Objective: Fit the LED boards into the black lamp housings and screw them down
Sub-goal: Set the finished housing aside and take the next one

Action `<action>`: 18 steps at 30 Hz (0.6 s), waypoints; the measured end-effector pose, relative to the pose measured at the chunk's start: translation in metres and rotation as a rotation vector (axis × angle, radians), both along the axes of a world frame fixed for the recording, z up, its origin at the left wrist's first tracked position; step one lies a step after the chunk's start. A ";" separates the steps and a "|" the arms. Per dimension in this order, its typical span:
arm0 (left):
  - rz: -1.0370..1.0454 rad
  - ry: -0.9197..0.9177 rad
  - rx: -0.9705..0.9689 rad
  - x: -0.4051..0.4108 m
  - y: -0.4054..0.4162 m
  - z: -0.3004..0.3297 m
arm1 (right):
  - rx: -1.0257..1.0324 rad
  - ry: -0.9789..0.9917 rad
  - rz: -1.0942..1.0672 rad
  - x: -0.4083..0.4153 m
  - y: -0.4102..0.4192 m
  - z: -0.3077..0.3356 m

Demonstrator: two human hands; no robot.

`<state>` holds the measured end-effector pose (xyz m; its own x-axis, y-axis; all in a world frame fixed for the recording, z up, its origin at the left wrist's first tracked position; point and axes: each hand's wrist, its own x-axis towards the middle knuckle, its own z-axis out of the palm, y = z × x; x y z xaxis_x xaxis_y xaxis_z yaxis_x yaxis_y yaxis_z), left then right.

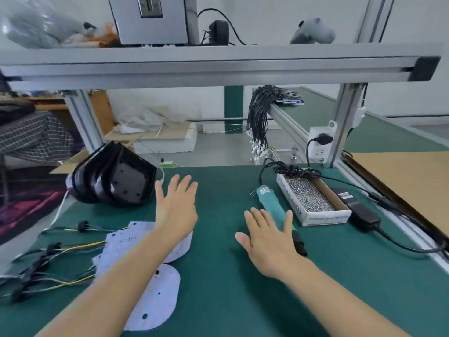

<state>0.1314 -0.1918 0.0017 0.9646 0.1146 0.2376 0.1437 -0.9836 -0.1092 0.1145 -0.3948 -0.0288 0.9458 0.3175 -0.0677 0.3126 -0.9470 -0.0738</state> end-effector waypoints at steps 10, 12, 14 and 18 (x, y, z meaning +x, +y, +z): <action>0.179 0.191 0.511 0.007 0.121 -0.005 | -0.109 0.022 0.043 -0.005 0.028 -0.006; 0.146 0.131 0.509 0.007 0.119 -0.005 | -0.087 0.015 0.038 -0.005 0.031 -0.002; 0.109 0.104 0.497 0.006 0.115 -0.003 | -0.048 0.000 0.036 -0.005 0.035 0.003; 0.012 0.002 0.365 -0.009 0.083 0.019 | 0.294 0.078 0.097 -0.001 0.047 0.014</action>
<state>0.1225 -0.1091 0.0203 0.9642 0.0341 0.2631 0.1547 -0.8779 -0.4532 0.1136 -0.3473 -0.0152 0.9059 0.4223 -0.0309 0.3826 -0.8477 -0.3676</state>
